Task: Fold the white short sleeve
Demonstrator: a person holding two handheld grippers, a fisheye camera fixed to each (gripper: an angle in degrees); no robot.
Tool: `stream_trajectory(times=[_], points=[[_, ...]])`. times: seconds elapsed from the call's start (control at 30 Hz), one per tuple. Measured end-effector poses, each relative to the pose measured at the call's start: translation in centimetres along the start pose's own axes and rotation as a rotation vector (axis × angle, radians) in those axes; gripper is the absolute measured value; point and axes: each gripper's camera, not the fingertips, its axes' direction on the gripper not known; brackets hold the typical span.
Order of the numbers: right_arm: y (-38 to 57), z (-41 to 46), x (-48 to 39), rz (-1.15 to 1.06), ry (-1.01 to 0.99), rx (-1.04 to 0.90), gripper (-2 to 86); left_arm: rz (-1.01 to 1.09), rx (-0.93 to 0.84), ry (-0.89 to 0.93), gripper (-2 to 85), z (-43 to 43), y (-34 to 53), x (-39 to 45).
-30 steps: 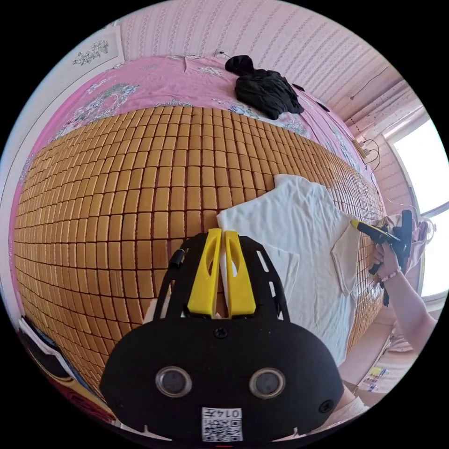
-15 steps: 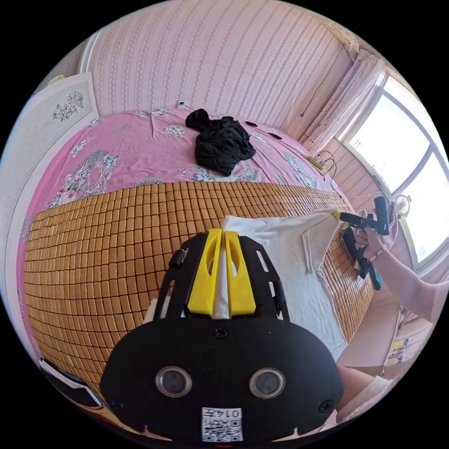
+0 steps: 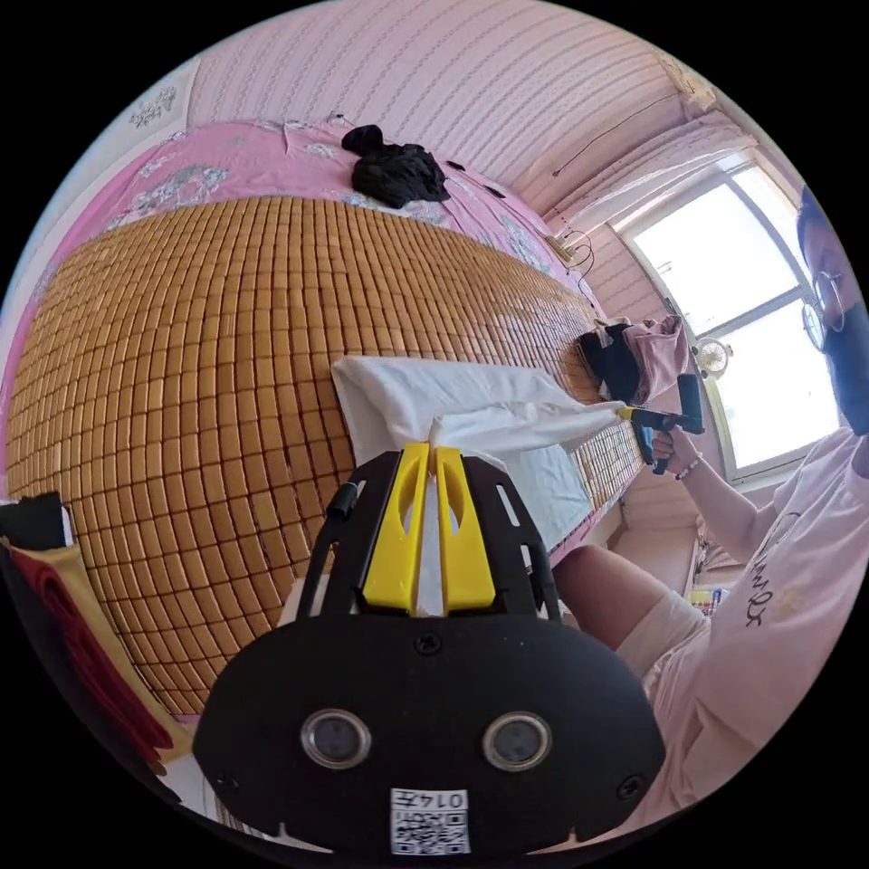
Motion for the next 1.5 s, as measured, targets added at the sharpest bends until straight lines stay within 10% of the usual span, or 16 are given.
stream_trajectory(times=[0.9,1.5], points=[[8.5,10.2,-6.3,-0.069,0.332,0.197,5.3,0.107,0.074,-0.272,1.3,6.2,15.9,-1.7],[1.0,23.6,-13.4,-0.226,0.243,0.117,-0.1,0.216,-0.069,-0.099,-0.5,21.3,10.3,3.0]])
